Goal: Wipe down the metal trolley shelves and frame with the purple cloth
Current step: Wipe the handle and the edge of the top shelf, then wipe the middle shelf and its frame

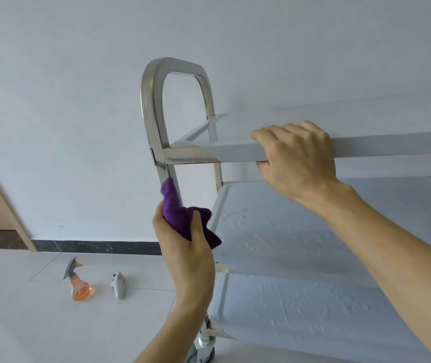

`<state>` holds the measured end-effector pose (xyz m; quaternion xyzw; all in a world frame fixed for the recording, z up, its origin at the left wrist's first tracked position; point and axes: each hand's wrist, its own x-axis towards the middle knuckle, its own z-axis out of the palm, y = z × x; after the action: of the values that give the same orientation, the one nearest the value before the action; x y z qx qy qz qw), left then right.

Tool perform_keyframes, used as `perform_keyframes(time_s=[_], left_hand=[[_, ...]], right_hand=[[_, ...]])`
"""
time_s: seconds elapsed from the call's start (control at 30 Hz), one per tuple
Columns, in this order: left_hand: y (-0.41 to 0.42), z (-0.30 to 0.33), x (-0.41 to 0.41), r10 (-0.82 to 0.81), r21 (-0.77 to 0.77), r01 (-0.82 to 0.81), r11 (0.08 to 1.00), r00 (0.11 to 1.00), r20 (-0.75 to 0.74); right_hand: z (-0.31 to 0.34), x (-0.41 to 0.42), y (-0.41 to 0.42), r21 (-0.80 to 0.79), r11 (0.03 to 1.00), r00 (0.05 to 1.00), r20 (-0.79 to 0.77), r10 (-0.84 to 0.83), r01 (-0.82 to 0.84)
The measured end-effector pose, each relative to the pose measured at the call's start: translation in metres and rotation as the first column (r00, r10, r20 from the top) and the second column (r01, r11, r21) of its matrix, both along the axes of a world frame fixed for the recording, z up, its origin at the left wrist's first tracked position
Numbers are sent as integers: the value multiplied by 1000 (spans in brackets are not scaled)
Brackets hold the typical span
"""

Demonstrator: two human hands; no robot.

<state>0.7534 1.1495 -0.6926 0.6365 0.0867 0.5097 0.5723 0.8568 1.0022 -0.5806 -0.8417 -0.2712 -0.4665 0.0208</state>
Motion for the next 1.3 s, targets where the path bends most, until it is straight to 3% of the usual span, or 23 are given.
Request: perform_keyframes(time_s=[0.13, 0.2, 0.3, 0.37, 0.43, 0.5, 0.53, 0.67, 0.73, 0.87, 0.97, 1.07, 1.13, 1.2, 1.3], left_hand=[[-5, -12, -4, -172, 178, 224, 958, 948, -267], [7, -17, 1, -242, 146, 314, 938, 897, -371], [21, -20, 6, -303, 41, 346, 937, 868, -393], [27, -20, 8, -328, -46, 337, 940, 862, -388], [29, -22, 10, -395, -135, 373, 918, 831, -391], [28, -24, 11, -513, -234, 456, 859, 766, -388], [28, -25, 11, -577, -278, 506, 817, 724, -378], [32, -26, 12, -726, -337, 644, 687, 594, -346], [34, -27, 12, -698, -303, 631, 714, 613, -369], [36, -34, 17, -514, -161, 495, 854, 753, -412], [37, -40, 23, -184, 185, 306, 934, 855, -485], [36, -50, 28, 30, 515, 284, 809, 855, -519], [33, -57, 30, 35, 564, 401, 721, 793, -609], [32, -62, 32, 67, 580, 457, 674, 745, -664], [31, -61, 31, 135, 627, 461, 628, 729, -671]], right_hand=[[-1, -2, -5, 21, 991, 990, 56, 127, -129], [-14, -6, -9, 48, 966, 958, 145, 247, -256], [-54, -19, -14, 108, 886, 881, 217, 421, -450], [-84, -25, -16, 152, 855, 869, 80, 489, -495], [-105, -25, -15, 282, 850, 815, -264, 515, -445], [-115, -23, -12, 486, 820, 610, -562, 558, -303], [-115, -20, -11, 574, 789, 485, -637, 599, -221], [-115, -8, -8, 714, 695, 61, -693, 719, -85], [-120, -5, -7, 759, 646, -20, -649, 760, -76], [-127, -1, 0, 829, 552, -27, -552, 833, 87], [-136, 1, 14, 792, 569, 36, -590, 807, 222], [-148, 5, 28, 734, 576, 136, -652, 746, 360], [-152, 9, 32, 721, 572, 180, -670, 721, 392], [-153, 11, 29, 671, 674, 289, -741, 606, 308], [-151, 17, 3, 509, 846, 551, -757, 353, 158]])
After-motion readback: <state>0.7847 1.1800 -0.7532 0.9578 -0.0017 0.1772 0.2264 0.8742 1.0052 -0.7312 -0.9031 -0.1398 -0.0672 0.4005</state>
